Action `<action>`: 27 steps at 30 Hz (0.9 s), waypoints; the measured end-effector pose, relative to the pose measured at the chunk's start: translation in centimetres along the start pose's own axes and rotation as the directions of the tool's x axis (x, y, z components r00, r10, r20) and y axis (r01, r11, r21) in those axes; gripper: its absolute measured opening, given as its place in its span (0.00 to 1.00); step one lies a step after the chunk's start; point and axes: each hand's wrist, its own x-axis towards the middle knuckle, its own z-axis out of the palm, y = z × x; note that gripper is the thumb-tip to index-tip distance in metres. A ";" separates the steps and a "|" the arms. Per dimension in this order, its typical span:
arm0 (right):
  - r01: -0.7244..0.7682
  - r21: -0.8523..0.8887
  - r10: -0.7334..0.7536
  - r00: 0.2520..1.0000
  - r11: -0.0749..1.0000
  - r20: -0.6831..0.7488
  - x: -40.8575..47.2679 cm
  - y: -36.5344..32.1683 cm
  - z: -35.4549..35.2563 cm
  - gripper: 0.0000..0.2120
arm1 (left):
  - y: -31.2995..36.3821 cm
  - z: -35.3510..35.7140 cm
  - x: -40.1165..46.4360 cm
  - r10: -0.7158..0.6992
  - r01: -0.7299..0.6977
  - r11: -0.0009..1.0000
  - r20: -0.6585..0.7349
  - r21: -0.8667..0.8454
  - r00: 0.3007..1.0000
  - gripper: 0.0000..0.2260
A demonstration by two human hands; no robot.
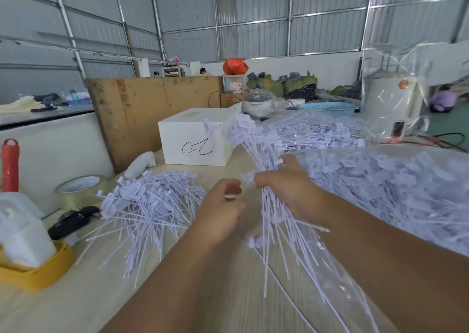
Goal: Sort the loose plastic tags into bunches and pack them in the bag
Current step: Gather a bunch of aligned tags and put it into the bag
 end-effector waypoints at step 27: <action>-0.118 -0.661 0.255 0.960 0.741 0.114 -5.5 0.9 -2.0 0.40 | -2.0 0.5 0.5 0.024 -0.102 0.521 0.104 0.848 0.994 0.17</action>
